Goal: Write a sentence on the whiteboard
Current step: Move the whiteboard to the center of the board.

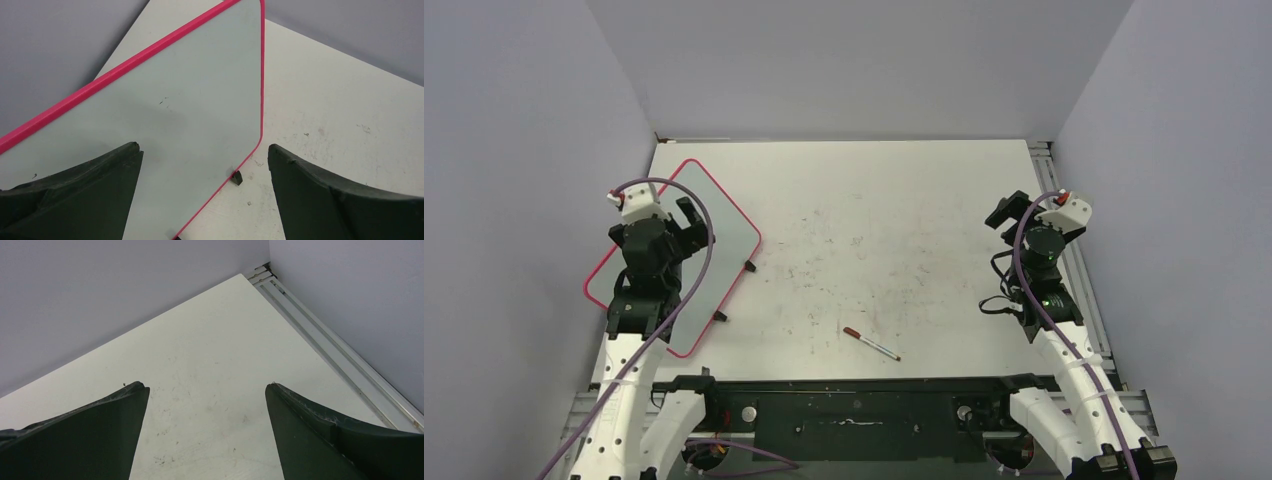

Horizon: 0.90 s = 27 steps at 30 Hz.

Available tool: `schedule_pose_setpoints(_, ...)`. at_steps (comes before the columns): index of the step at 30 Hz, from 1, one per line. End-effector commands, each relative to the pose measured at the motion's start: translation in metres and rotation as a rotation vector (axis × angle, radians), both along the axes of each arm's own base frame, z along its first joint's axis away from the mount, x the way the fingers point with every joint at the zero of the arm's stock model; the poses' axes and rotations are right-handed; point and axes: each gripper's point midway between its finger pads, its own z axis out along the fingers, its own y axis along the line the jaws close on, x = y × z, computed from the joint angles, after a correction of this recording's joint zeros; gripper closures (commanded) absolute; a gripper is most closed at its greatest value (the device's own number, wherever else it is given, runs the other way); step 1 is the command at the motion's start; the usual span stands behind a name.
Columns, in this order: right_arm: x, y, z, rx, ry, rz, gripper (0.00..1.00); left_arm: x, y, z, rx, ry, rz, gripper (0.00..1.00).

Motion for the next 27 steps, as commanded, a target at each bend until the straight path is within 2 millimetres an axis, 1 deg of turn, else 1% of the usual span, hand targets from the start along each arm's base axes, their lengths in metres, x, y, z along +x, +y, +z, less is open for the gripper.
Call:
schedule_pose_setpoints(1,0.001,-0.003,0.033,0.019,-0.094,-0.025,0.10,0.001,0.001,0.033,-0.036,-0.097,0.017,0.04)
schedule_pose_setpoints(6,0.001,-0.003,0.033,0.018,-0.091,-0.024,0.10,-0.003,0.005,0.032,-0.066,-0.093,0.063,0.04)
schedule_pose_setpoints(9,0.000,-0.004,0.034,0.016,-0.090,-0.028,0.10,-0.003,-0.005,0.032,-0.076,-0.089,0.020,0.04)
schedule_pose_setpoints(10,0.000,-0.004,0.033,0.016,-0.089,-0.029,0.10,-0.003,-0.013,0.033,-0.077,-0.089,-0.026,0.04)
schedule_pose_setpoints(12,0.000,-0.004,0.033,0.015,-0.089,-0.030,0.10,-0.004,-0.039,0.036,-0.080,-0.093,-0.135,0.04)
schedule_pose_setpoints(14,0.000,-0.004,0.034,0.017,-0.091,-0.027,0.10,-0.008,-0.061,0.036,-0.077,-0.095,-0.190,0.04)
schedule_pose_setpoints(15,0.000,-0.004,0.034,0.017,-0.091,-0.028,0.10,-0.010,-0.073,0.032,-0.077,-0.081,-0.214,0.04)
schedule_pose_setpoints(16,0.000,-0.004,0.033,0.017,-0.088,-0.027,0.10,-0.012,-0.082,0.028,-0.075,-0.061,-0.222,0.04)
schedule_pose_setpoints(18,0.000,-0.003,0.032,0.017,-0.084,-0.025,0.10,-0.016,-0.099,0.012,-0.066,0.000,-0.235,0.04)
schedule_pose_setpoints(21,0.000,-0.003,0.032,0.018,-0.083,-0.021,0.10,-0.022,-0.123,-0.022,-0.041,0.095,-0.237,0.04)
schedule_pose_setpoints(23,0.000,-0.002,0.032,0.018,-0.079,-0.019,0.10,-0.027,-0.133,-0.042,-0.041,0.147,-0.227,0.04)
schedule_pose_setpoints(27,-0.001,-0.001,0.031,0.022,-0.074,-0.010,0.10,-0.038,-0.140,-0.081,-0.100,0.238,-0.187,0.04)
